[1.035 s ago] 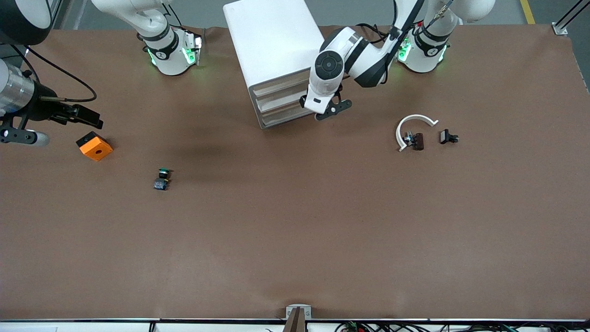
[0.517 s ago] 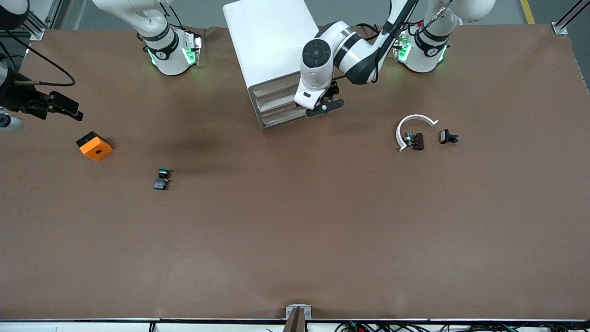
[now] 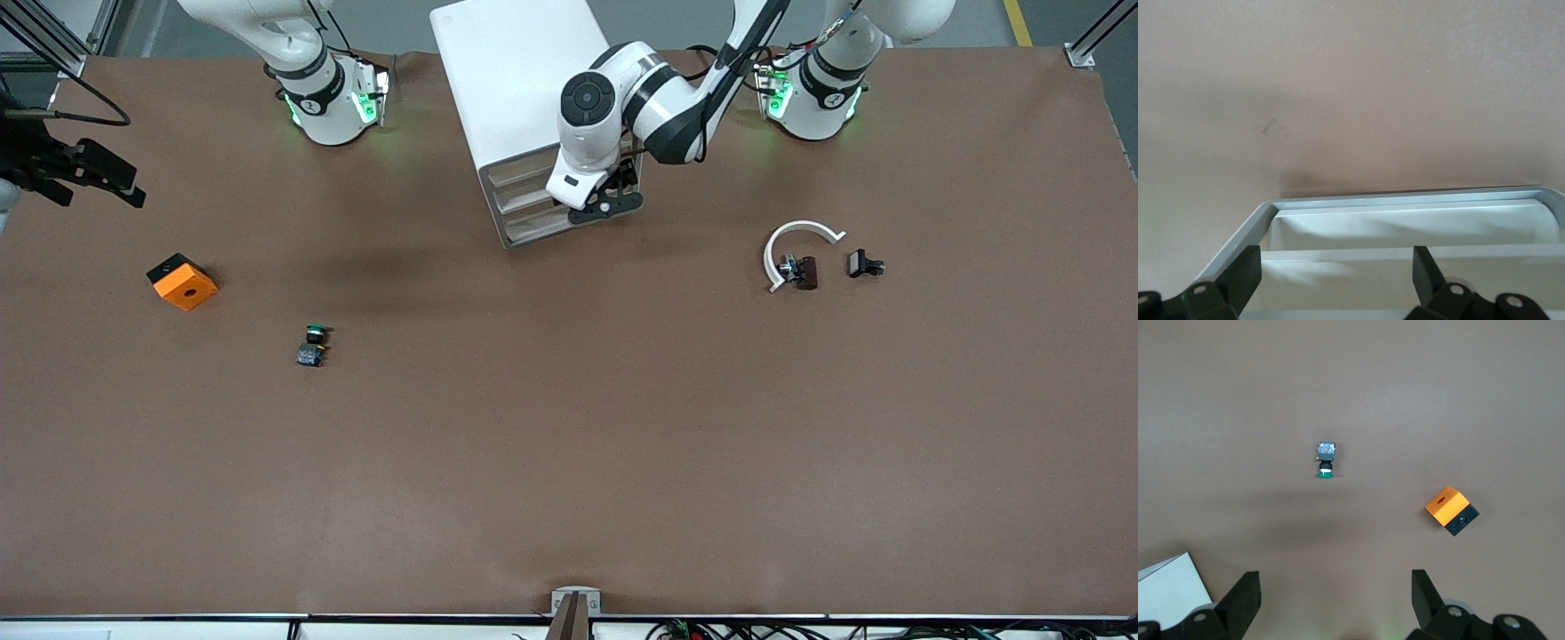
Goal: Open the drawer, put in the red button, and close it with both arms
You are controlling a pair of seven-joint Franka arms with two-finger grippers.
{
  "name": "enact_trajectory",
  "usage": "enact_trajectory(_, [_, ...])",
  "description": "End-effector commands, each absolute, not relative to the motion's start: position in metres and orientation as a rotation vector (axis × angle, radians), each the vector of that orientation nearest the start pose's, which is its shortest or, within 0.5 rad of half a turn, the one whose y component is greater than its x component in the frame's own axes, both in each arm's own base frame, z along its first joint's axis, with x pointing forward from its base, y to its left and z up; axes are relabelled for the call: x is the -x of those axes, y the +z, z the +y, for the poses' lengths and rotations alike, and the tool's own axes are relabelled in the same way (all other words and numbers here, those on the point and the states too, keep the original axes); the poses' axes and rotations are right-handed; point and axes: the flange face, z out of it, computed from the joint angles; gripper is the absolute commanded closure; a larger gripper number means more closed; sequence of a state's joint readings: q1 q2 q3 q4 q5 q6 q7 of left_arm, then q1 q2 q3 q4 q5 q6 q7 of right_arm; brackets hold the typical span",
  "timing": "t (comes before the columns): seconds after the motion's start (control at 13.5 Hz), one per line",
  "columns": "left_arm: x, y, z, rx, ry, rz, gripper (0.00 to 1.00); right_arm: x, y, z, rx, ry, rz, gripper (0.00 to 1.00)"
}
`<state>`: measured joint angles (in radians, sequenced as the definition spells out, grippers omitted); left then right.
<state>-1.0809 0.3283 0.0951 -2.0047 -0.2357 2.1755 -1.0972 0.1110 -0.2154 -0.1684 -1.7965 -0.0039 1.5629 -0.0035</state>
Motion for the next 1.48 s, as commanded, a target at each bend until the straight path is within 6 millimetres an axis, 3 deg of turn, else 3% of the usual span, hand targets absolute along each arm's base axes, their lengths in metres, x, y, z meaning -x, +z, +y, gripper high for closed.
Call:
enact_trajectory(0.0, [-0.310, 0.273, -0.501, 3.032, 0.373, -0.433, 0.00, -0.478, 0.657, -0.037, 3.133, 0.030, 0.062, 0.00])
enact_trajectory(0.22, [-0.327, 0.281, -0.491, 3.039, 0.363, -0.482, 0.00, -0.479, 0.670, -0.043, 3.129, -0.006, 0.082, 0.00])
enact_trajectory(0.52, [-0.426, 0.319, -0.440, 3.045, 0.346, -0.686, 0.00, -0.479, 0.671, -0.042, 3.130, -0.001, 0.082, 0.00])
enact_trajectory(0.74, [-0.508, 0.360, -0.370, 3.058, 0.288, -0.753, 0.00, -0.479, 0.671, -0.041, 3.130, 0.011, 0.080, 0.00])
enact_trajectory(0.96, [-0.569, 0.397, -0.302, 3.022, 0.115, -0.841, 0.00, -0.478, 0.673, -0.042, 3.131, 0.001, 0.083, 0.00])
enact_trajectory(1.18, [-0.609, 0.427, -0.231, 3.035, -0.013, -0.760, 0.00, -0.479, 0.674, -0.043, 3.131, -0.004, 0.083, 0.00])
enact_trajectory(1.4, [-0.624, 0.468, -0.160, 3.081, -0.055, -0.630, 0.00, -0.478, 0.677, -0.044, 3.131, -0.011, 0.085, 0.00])
